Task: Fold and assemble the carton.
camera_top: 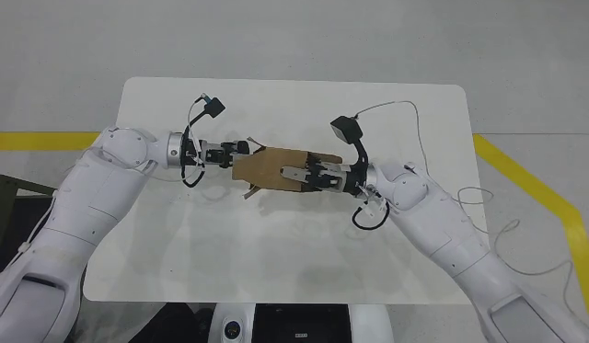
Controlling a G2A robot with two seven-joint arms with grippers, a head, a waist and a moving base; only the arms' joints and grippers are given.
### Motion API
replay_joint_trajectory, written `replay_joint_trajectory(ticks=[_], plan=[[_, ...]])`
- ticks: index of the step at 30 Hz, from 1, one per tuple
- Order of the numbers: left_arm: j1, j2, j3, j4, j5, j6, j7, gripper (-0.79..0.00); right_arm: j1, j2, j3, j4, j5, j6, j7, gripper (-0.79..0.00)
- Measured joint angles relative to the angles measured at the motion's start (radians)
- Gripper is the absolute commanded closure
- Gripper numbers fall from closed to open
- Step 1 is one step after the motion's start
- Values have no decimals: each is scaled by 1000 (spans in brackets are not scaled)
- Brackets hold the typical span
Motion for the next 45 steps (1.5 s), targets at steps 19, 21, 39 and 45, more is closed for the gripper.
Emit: replay_joint_trajectory(ticks=[19, 21, 39, 45], plan=[[-9, -1, 13, 8, -38, 7, -7, -785, 10, -28, -19, 21, 31, -9, 38, 0], [-12, -2, 14, 11, -42, 8, -9, -785, 11, -30, -18, 23, 33, -8, 41, 0], [3, 9, 41, 39, 88, -18, 18, -785, -13, -24, 84, 43, -73, -3, -73, 0], [7, 18, 67, -7, 107, -7, 7, -785, -24, -31, 88, 30, -136, 14, -123, 0]])
